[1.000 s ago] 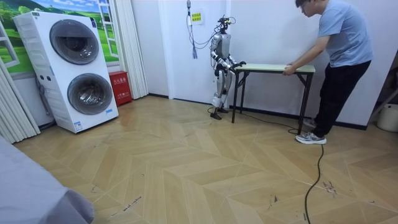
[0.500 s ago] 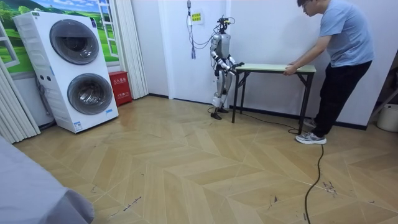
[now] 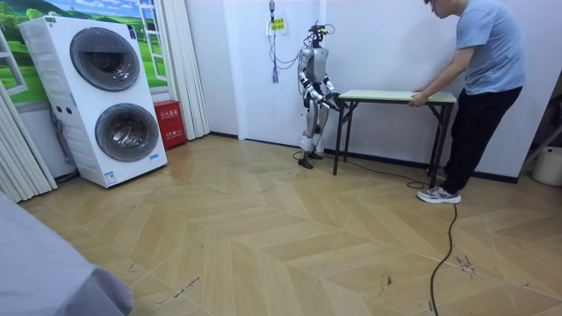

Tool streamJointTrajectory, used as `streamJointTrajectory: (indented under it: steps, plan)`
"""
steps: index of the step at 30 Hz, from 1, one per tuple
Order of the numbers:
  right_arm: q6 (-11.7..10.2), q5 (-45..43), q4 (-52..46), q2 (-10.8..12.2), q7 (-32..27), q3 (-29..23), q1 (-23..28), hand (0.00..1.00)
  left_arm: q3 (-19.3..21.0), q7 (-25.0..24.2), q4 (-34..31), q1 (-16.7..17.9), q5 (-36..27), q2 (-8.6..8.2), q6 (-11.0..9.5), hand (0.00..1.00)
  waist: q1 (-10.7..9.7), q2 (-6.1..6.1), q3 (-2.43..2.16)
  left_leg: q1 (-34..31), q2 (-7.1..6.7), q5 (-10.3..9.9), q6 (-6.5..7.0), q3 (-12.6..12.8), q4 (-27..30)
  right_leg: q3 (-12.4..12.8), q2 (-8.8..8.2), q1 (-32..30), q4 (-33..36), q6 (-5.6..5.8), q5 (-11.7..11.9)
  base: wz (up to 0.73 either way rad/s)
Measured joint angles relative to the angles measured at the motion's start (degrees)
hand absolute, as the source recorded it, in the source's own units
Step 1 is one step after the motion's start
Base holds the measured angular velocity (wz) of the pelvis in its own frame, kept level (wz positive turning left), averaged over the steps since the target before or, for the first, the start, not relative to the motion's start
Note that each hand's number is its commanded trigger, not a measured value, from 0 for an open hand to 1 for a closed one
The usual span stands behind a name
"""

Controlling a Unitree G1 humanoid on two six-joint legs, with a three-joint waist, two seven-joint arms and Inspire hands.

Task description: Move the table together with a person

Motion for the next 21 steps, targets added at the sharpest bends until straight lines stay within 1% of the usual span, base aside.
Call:
streamJointTrajectory:
  steps: [1, 2, 4, 5, 6, 8, 10, 12, 15, 17, 18, 21]
  plan:
    - [0.2, 0.0, 0.0, 0.0, 0.4, 0.0, 0.0, 0.0, 0.0, 0.2, 0.6, 0.4, 0.5, 0.22, 0.0, 0.0, 0.0, -0.26, 0.17, -0.1, -0.02, 0.0, 0.0, 0.0, 0.0, -0.2, -0.01, 0.0, -0.2, 0.0, 0.0, 0.0]
    - [0.3, 0.0, 0.0, -0.1, 1.1, 0.0, 0.0, 0.0, -0.1, 0.6, 1.6, 1.0, 0.9, 0.47, 0.2, 0.0, 0.0, -0.65, 0.21, -0.6, -0.06, 0.0, -0.01, 0.0, 0.1, -0.5, -0.06, -0.3, -0.5, -0.01, 0.0, 0.0]
    - [0.3, 0.0, 0.0, -0.4, 2.4, -0.1, 0.0, 0.0, -0.1, 0.7, 2.4, 1.5, 0.9, 0.48, 0.5, 0.0, 0.1, -0.69, 0.15, -1.2, -0.11, -0.1, 0.03, -0.1, 0.1, -1.1, -0.2, -0.7, -0.4, -0.05, 0.0, 0.05]
    - [0.4, -0.3, 0.0, -0.6, 3.3, -0.1, 0.0, 0.0, -0.1, 0.8, 2.6, 1.4, 0.9, 0.5, 0.5, 0.0, 0.2, -0.45, 0.03, -1.2, -0.16, -0.1, 0.04, -0.1, 0.1, -1.0, -0.24, -0.8, -0.4, -0.05, 0.0, 0.03]
    - [0.5, -0.4, 0.0, -0.7, 4.2, -0.1, 0.2, 0.0, 0.0, 0.8, 3.2, 1.4, 0.9, 0.5, 0.5, 0.0, 0.1, 0.0, -0.36, -1.2, -0.18, -0.1, 0.04, -0.2, 0.1, -1.0, -0.26, -0.8, -0.4, -0.05, 0.0, 0.0]
    - [1.1, -0.5, 0.0, -0.8, 5.6, -0.7, 0.3, 0.0, 0.2, 0.8, 4.0, 1.6, 0.9, 0.54, 0.5, 0.0, 0.0, 0.51, -0.72, -1.1, -0.19, -0.1, 0.04, -0.1, 0.1, -1.0, -0.27, -0.7, -0.4, -0.05, 0.0, 0.0]
    - [1.4, -0.4, 0.0, -0.9, 6.3, -1.3, 0.4, 0.0, 0.3, 0.8, 4.1, 1.7, 0.9, 0.69, 0.5, 0.0, 0.0, 0.61, -0.77, -1.1, -0.17, -0.1, 0.04, -0.1, 0.1, -1.0, -0.26, -0.7, -0.4, -0.05, 0.0, 0.0]
    - [1.5, -0.5, 0.0, -1.3, 7.1, -1.3, 0.6, 0.0, 0.3, 0.8, 4.3, 1.7, 0.9, 0.76, 0.5, 0.0, -0.1, 0.48, -0.69, -1.2, -0.15, -0.1, 0.04, -0.1, 0.1, -1.0, -0.25, -0.6, -0.4, -0.05, 0.0, 0.0]
    - [1.5, -0.5, 0.0, -1.7, 9.0, -1.3, 1.7, 0.0, 0.6, 0.8, 4.9, 1.8, 0.9, 0.78, 0.5, 0.0, 0.0, 0.3, -0.72, -1.2, -0.15, -0.1, 0.04, -0.1, 0.1, -1.0, -0.26, -0.6, -0.4, -0.05, 0.0, 0.0]
    - [2.1, -0.6, 0.1, -1.7, 10.4, -1.4, 2.2, 0.0, 0.7, 0.8, 5.5, 1.7, 0.9, 0.84, 0.5, 0.0, 0.0, 0.28, -0.69, -1.4, -0.09, -0.3, 0.09, -0.1, 0.0, -1.0, -0.24, -0.6, -0.4, -0.05, 0.0, 0.0]
    - [2.6, -0.6, 0.1, -1.7, 10.9, -1.8, 2.6, 0.0, 0.7, 0.8, 6.0, 1.6, 1.3, 0.85, 0.5, 0.0, 0.0, 0.29, -0.73, -1.4, -0.03, -0.4, 0.08, -0.1, 0.0, -1.0, -0.19, -0.6, -0.4, -0.05, 0.0, 0.0]
    - [2.7, -3.2, 0.6, -1.7, 12.0, -3.6, 3.8, 0.0, 1.4, 0.8, 6.7, 1.3, 3.8, 0.93, 0.5, 0.0, 0.0, 0.2, -0.8, -1.4, 0.0, -0.5, 0.07, 0.0, 0.1, -1.0, -0.17, -0.6, -0.4, -0.05, 0.0, 0.01]
